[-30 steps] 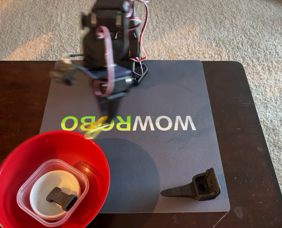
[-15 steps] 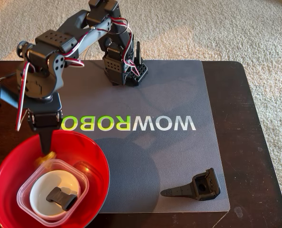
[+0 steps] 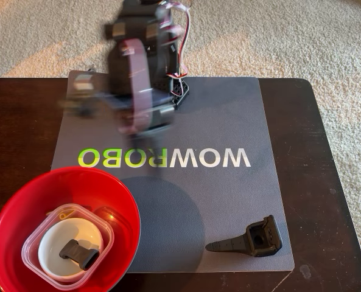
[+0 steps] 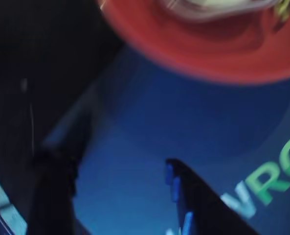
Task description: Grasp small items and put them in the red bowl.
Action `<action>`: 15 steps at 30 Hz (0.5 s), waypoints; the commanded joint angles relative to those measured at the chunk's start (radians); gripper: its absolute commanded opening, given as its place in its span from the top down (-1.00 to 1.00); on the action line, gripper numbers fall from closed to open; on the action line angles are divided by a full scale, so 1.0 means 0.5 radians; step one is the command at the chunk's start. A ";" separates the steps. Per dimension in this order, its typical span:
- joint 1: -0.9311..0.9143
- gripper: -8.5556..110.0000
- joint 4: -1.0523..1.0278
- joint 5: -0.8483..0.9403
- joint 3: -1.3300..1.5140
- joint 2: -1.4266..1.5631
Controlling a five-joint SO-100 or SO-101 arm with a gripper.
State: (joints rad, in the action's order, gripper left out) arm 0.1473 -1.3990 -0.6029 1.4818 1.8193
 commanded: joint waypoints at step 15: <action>0.690 0.48 0.356 0.933 -0.887 -1.304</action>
State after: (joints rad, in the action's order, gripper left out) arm 0.4126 -1.2364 -0.1641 1.1505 1.2333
